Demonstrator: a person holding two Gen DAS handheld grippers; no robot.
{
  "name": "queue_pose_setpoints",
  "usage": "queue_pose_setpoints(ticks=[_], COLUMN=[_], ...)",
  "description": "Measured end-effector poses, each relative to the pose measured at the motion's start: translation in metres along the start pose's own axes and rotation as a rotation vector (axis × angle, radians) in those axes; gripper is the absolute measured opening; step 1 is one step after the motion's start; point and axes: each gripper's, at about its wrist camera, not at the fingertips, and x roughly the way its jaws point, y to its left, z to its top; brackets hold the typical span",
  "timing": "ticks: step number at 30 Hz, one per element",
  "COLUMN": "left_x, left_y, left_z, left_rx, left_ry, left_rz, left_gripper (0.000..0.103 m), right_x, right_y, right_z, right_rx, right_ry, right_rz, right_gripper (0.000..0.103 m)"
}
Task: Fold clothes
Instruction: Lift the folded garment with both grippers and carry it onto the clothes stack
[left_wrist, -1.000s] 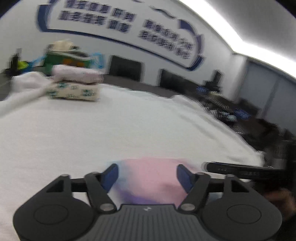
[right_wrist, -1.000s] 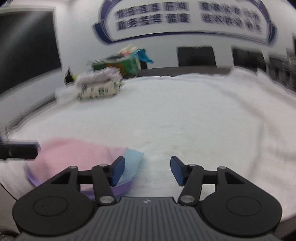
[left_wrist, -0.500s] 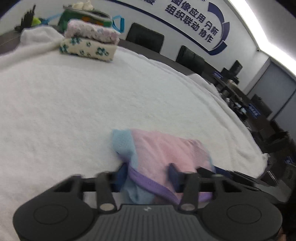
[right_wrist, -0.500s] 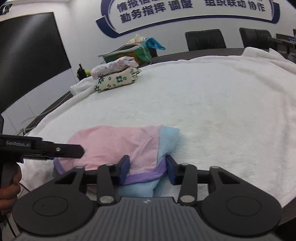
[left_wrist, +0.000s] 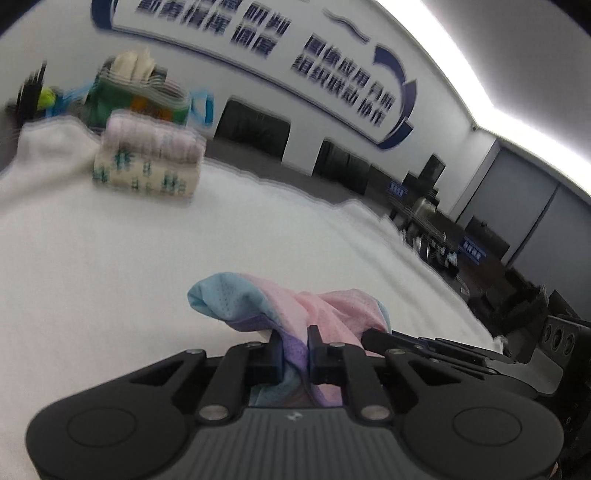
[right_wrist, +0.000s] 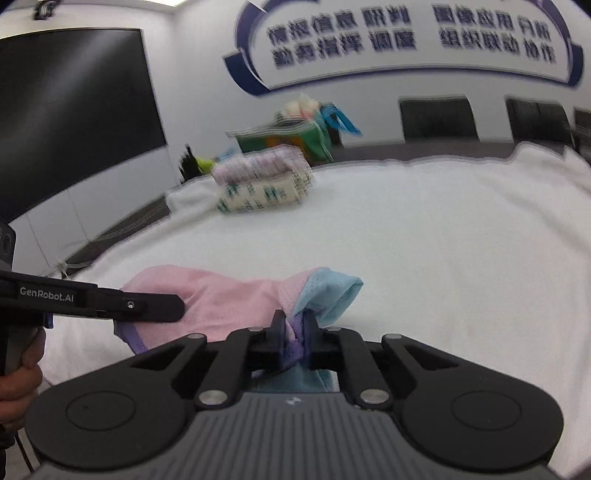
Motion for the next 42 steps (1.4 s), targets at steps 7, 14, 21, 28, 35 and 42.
queue_pose_setpoints(ticks=[7,14,21,28,35,42], left_x=[0.003,0.050,0.097,0.166,0.144,0.132], left_y=[0.031,0.094,0.161,0.217,0.217,0.181], left_z=[0.108,0.229,0.292,0.243,0.217,0.253], left_rx=[0.062,0.049,0.018,0.013,0.000,0.036], left_ry=[-0.098,-0.121,-0.161,-0.090,-0.140,-0.375], left_rz=[0.027,0.084,0.082,0.181,0.306,0.362], left_gripper=[0.010,0.010,0.010,0.015,0.082,0.068], right_x=[0.052,0.137,0.239,0.332,0.344,0.336], right_y=[0.010,0.013,0.020,0.007,-0.008,0.006], right_z=[0.088,0.202,0.270,0.236,0.201,0.242], right_rx=[-0.045,-0.065,-0.100,-0.097,-0.120,-0.115], right_ry=[-0.124,-0.189,-0.175,-0.035,-0.020,-0.184], right_rz=[0.083,0.120,0.118,0.045,-0.028,-0.045], right_gripper=[0.008,0.008,0.008,0.008,0.052,0.038])
